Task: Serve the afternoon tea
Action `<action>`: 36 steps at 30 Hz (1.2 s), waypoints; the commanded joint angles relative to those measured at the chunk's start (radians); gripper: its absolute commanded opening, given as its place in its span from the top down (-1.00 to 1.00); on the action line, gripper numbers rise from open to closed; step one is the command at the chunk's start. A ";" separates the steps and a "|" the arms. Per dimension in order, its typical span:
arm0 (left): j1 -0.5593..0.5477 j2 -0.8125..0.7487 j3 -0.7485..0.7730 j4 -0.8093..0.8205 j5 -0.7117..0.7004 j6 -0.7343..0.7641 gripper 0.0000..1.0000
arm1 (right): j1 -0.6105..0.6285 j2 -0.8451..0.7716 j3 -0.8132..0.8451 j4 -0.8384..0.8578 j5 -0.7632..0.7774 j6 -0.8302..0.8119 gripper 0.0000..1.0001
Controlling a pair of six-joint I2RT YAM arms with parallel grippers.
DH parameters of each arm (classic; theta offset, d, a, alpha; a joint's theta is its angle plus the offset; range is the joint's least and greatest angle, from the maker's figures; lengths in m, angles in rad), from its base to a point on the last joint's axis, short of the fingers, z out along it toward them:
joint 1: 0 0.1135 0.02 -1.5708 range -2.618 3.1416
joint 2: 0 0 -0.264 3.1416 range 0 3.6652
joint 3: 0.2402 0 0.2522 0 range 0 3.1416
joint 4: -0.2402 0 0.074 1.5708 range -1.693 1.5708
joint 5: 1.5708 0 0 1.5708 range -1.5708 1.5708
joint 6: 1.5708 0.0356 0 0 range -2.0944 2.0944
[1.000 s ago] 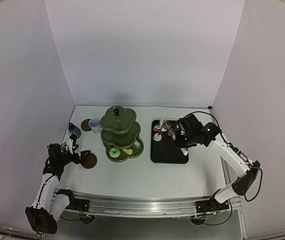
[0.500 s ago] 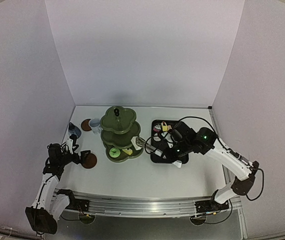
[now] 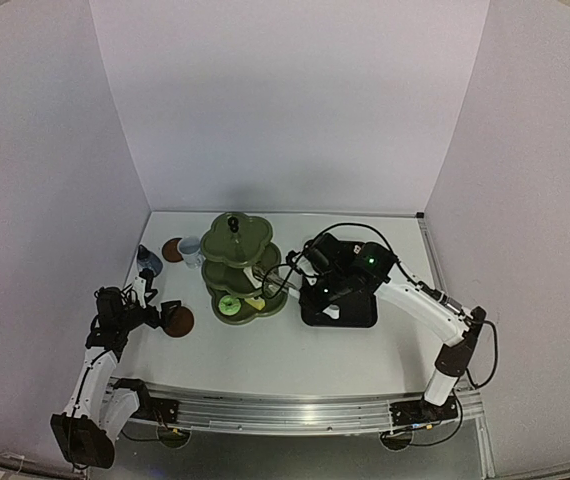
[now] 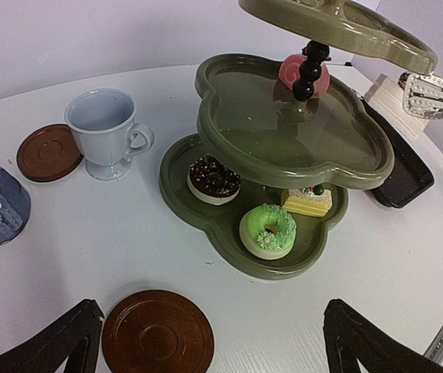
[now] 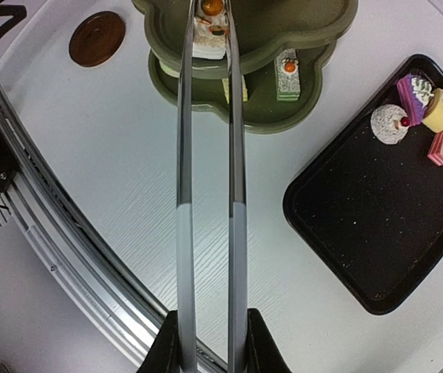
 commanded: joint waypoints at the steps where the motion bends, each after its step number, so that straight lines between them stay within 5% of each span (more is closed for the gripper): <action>1: 0.003 -0.012 0.004 0.027 0.006 0.008 -0.99 | 0.002 0.043 0.081 0.011 0.090 -0.053 1.00; 18: 0.003 -0.012 0.002 0.027 0.004 0.010 -0.99 | 0.002 0.166 0.167 0.010 0.157 -0.093 0.97; 36: 0.003 -0.002 0.000 0.032 0.004 0.009 -0.99 | 0.003 0.193 0.191 0.012 0.149 -0.087 0.44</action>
